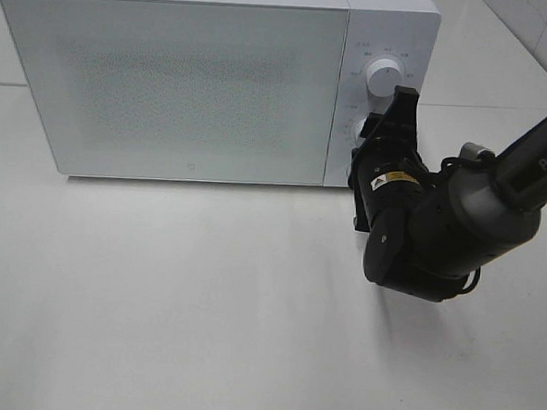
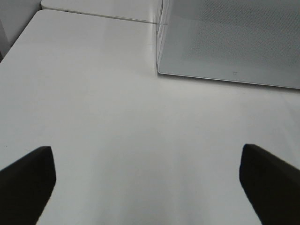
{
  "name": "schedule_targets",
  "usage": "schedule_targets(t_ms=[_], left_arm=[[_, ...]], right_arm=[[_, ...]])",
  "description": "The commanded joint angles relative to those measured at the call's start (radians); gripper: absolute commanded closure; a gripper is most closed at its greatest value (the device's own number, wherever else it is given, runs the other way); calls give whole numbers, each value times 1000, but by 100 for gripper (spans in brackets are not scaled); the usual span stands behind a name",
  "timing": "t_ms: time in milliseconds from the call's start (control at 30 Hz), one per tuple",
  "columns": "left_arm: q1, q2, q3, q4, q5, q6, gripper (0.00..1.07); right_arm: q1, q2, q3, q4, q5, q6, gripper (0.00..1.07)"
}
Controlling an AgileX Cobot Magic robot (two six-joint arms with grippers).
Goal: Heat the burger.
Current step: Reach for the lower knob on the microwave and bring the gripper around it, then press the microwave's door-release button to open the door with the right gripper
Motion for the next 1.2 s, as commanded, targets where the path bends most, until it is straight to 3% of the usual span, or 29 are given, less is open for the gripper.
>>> schedule_targets(t_ms=[33,333,633,967,1200], left_arm=[[1,-14,0,-1,-8,2,6],[1,-14,0,-1,-8,2,6],[1,-14,0,-1,-8,2,6],[1,-14,0,-1,-8,2,6],[1,-14,0,-1,-8,2,6]], right_arm=[[3,-12,-42,-61,-106,-99,55],[3,-12,-41,-17,-98,-206,34],[6,-40,-36,-48,46,-287,33],[6,-200,101,-91,375,-681,33],[2,-290,130,-96,527,-1018,33]])
